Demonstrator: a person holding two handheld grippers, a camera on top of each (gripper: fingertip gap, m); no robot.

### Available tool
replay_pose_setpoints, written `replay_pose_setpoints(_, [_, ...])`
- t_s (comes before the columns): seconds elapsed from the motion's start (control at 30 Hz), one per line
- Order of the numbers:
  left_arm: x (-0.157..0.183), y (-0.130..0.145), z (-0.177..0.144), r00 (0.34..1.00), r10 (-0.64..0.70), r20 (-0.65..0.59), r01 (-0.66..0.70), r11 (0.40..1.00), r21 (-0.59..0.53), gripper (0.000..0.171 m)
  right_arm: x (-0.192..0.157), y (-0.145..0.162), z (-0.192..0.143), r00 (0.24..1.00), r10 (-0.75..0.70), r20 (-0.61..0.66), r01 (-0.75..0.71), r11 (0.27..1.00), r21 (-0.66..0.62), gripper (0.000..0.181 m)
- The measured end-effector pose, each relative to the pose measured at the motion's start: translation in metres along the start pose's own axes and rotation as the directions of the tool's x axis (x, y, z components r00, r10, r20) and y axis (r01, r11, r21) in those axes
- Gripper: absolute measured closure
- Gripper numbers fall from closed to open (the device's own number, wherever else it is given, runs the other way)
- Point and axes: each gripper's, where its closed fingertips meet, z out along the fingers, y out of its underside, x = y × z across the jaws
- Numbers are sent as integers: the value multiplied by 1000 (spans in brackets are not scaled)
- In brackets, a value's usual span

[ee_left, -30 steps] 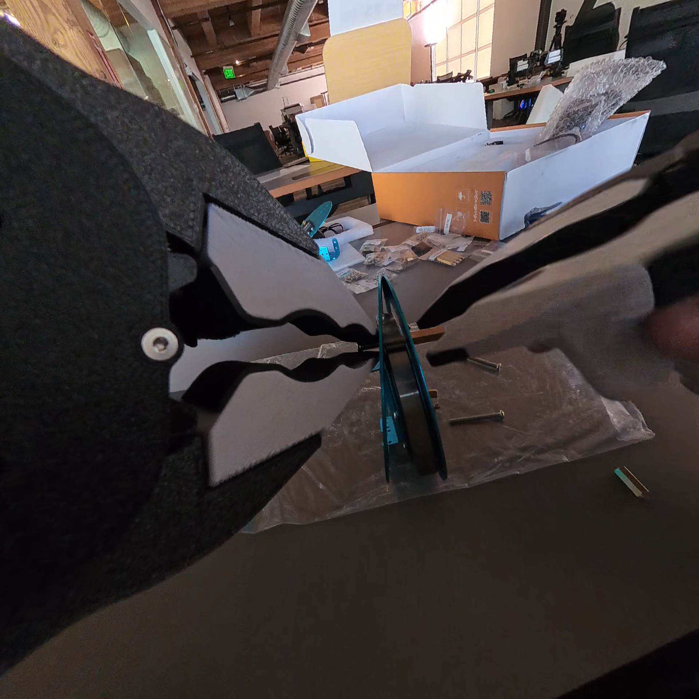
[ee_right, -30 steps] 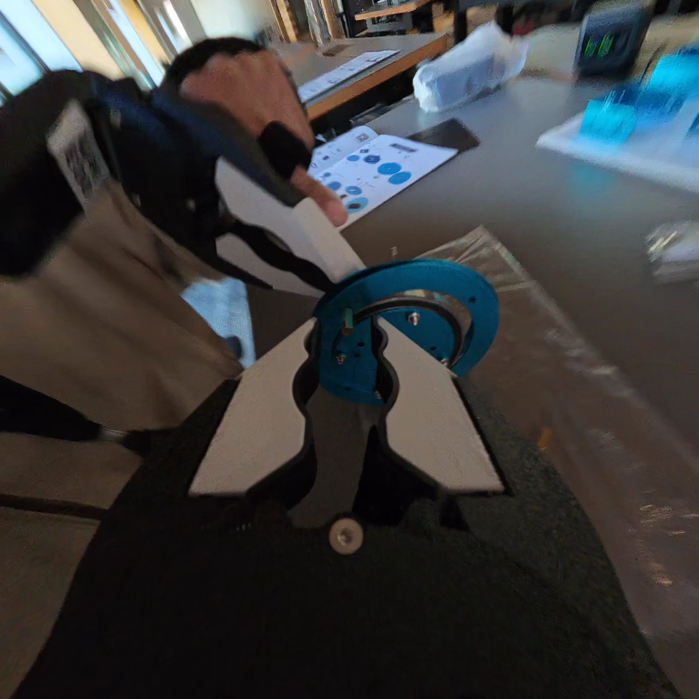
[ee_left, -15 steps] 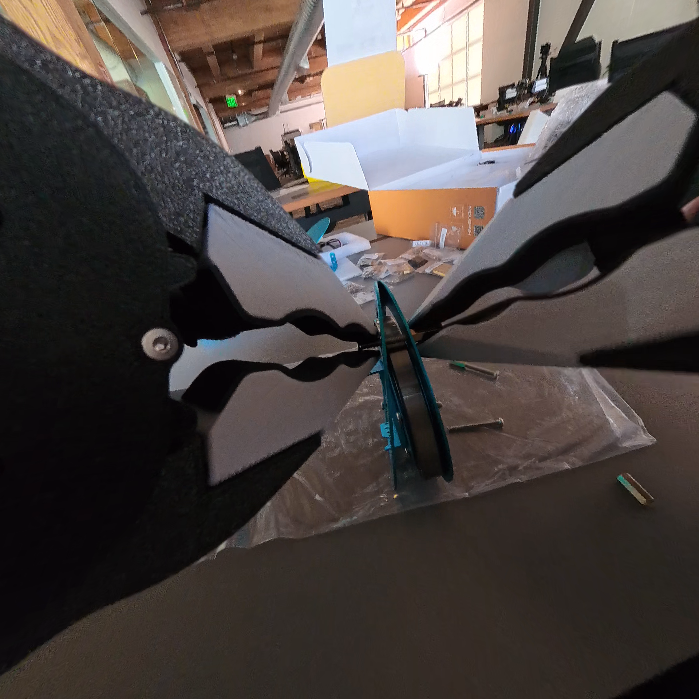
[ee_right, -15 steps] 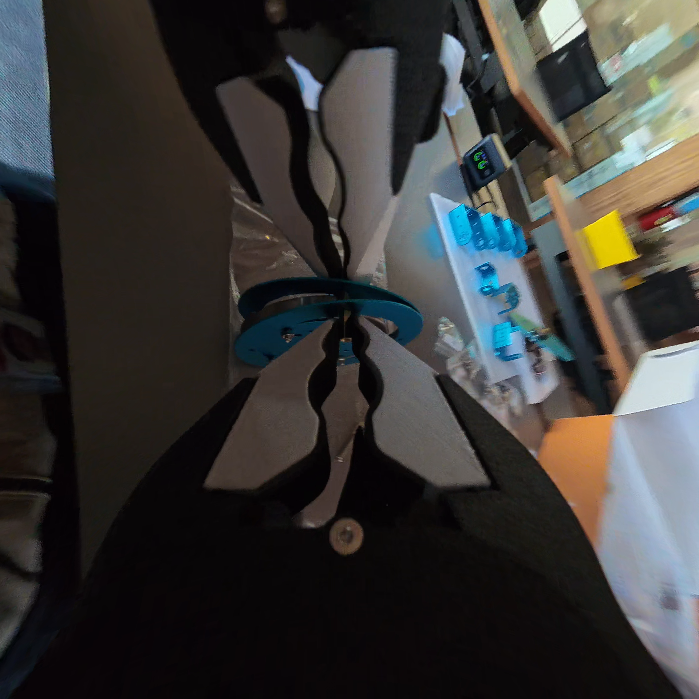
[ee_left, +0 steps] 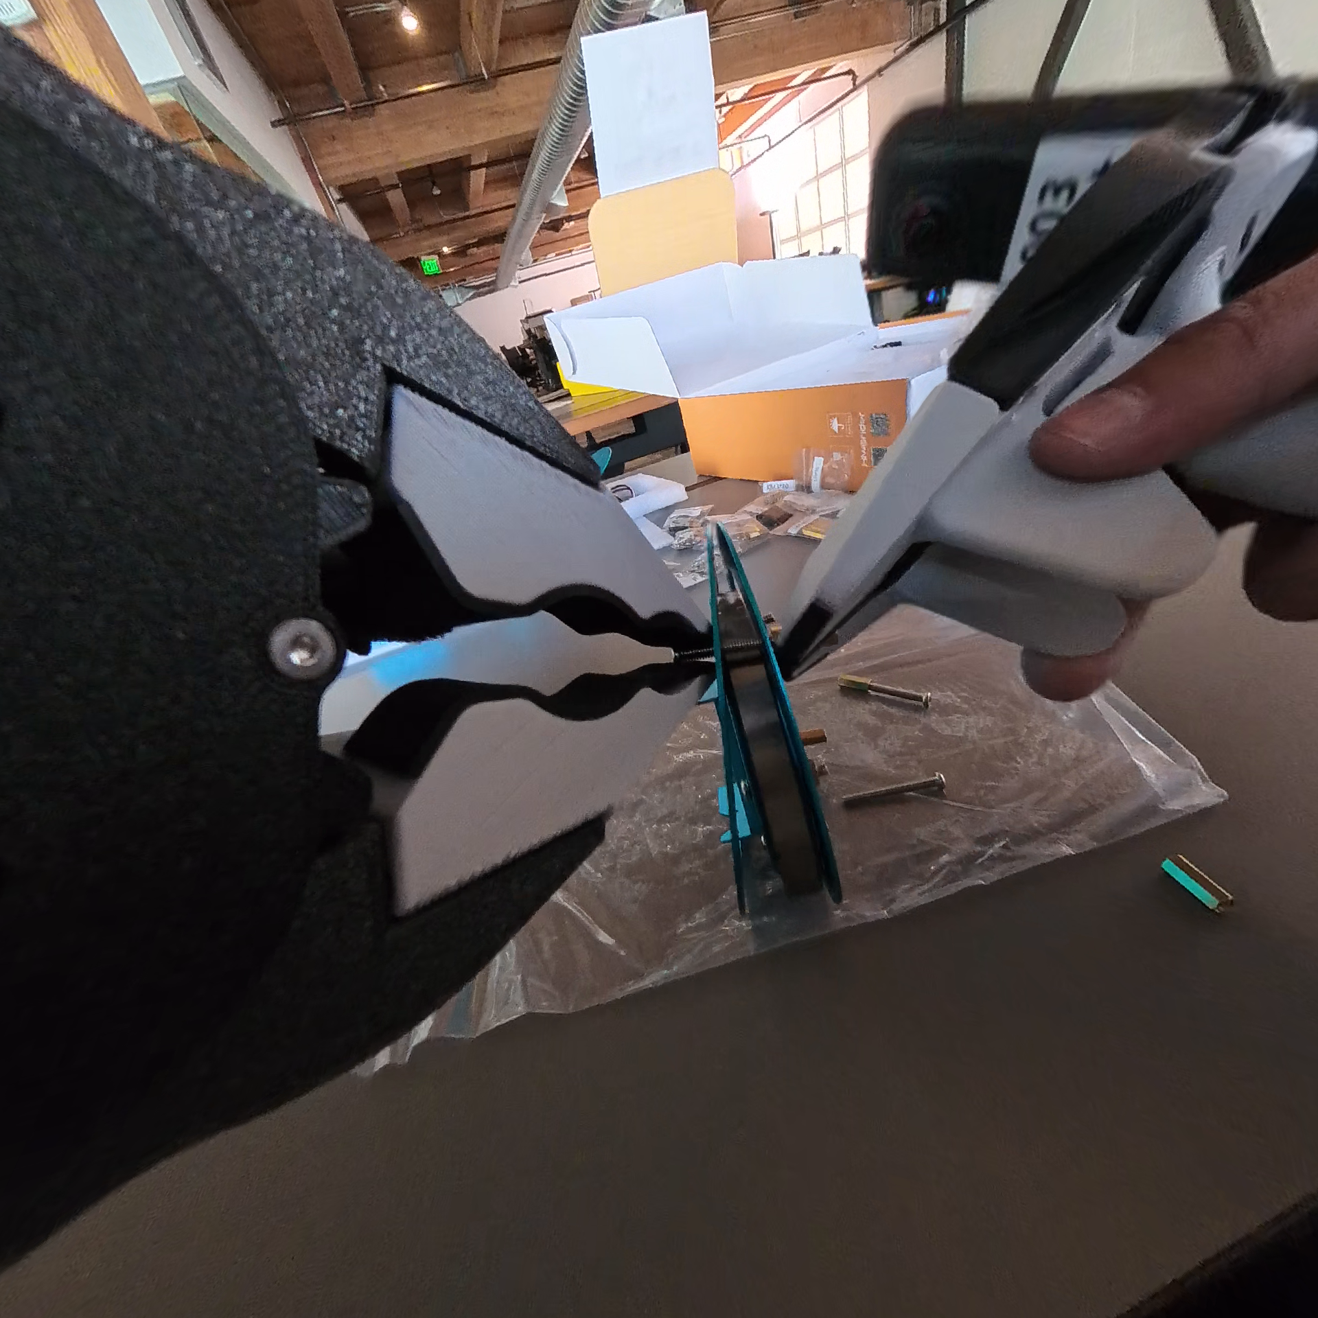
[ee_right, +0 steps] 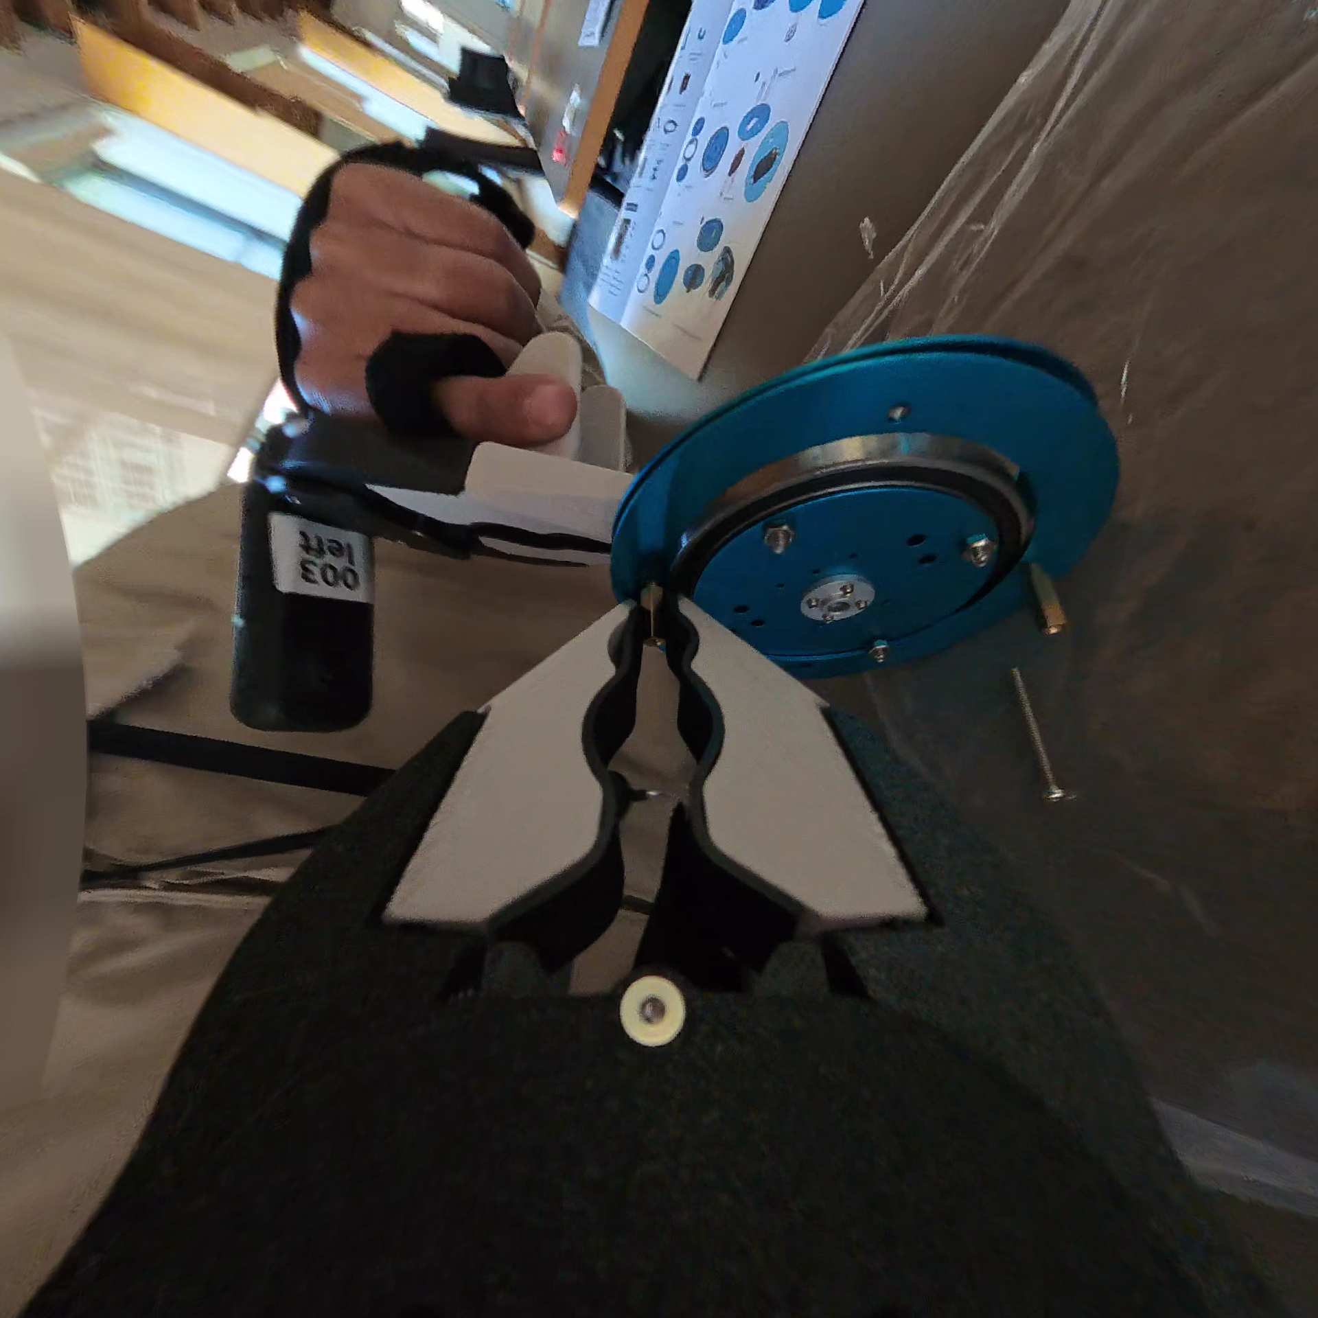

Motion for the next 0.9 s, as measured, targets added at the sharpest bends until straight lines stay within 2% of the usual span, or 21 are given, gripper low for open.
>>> replay_pose_setpoints(0.07, [-1,2,0,1000,-7,1,7,1000,-5,170,2,-1,-1,962,-241,-125,239,971,-31,176])
replay_pose_setpoints(0.1, [-3,3,0,1000,-6,4,6,1000,-12,170,4,-5,-2,892,-390,-227,388,920,-55,174])
replay_pose_setpoints(0.13, [-3,5,1,1000,-12,3,12,1000,-15,170,5,-9,-4,774,-541,-330,540,835,-101,165])
replay_pose_setpoints(0.2, [-4,6,1,1000,-26,-4,26,1000,-13,170,4,-15,-9,421,-772,-476,761,586,-278,153])
replay_pose_setpoints(0.23, [-4,6,1,1000,-26,-5,26,1000,-16,170,1,-14,-8,242,-838,-489,809,452,-375,154])
replay_pose_setpoints(0.3, [-3,7,0,1000,-25,-7,25,1000,-16,170,2,-10,-5,-83,-887,-454,800,212,-561,157])
replay_pose_setpoints(0.33, [-3,7,0,1000,-29,-9,29,999,-14,170,4,-11,-5,-202,-880,-431,766,132,-629,159])
replay_pose_setpoints(0.37, [-3,7,0,1000,-29,-6,29,999,-13,170,6,-11,-4,-273,-872,-406,740,78,-667,161])
replay_pose_setpoints(0.4, [-2,7,0,999,-32,-6,32,999,-14,170,8,-12,-3,-309,-863,-399,724,59,-688,163])
replay_pose_setpoints(0.47, [-1,6,-1,999,-36,-9,36,999,-11,170,11,-16,-3,-322,-856,-406,719,58,-693,174])
replay_pose_setpoints(0.53, [-1,7,0,1000,-29,5,29,999,-13,170,11,-16,-4,-242,-874,-422,736,119,-667,176])
replay_pose_setpoints(0.57, [-1,7,-1,1000,-27,10,27,1000,-12,170,11,-16,-3,-160,-882,-443,756,179,-629,176])
replay_pose_setpoints(0.6, [-2,7,-1,1000,-24,17,24,1000,-11,170,11,-15,-3,-55,-881,-469,774,258,-577,177])
replay_pose_setpoints(0.63, [-2,6,-1,1000,-17,26,17,1000,-10,170,10,-14,-2,80,-868,-491,783,360,-508,177])
replay_pose_setpoints(0.7, [-4,5,-1,999,-6,40,7,1000,-10,170,9,-11,-2,389,-782,-487,734,582,-349,178])
replay_pose_setpoints(0.77, [-4,4,-1,999,9,49,-8,1000,-9,170,8,-8,-1,670,-617,-413,589,781,-210,178])
replay_pose_setpoints(0.8, [-5,3,0,999,12,49,-11,1000,-8,170,7,-6,0,781,-515,-354,493,856,-158,178])
replay_pose_setpoints(0.87, [-4,1,0,999,16,48,-16,1000,-3,171,4,-2,0,929,-295,-225,280,955,-97,178])
replay_pose_setpoints(0.9, [-4,0,0,998,22,51,-22,1000,1,171,3,0,0,965,-207,-163,195,977,-83,177])
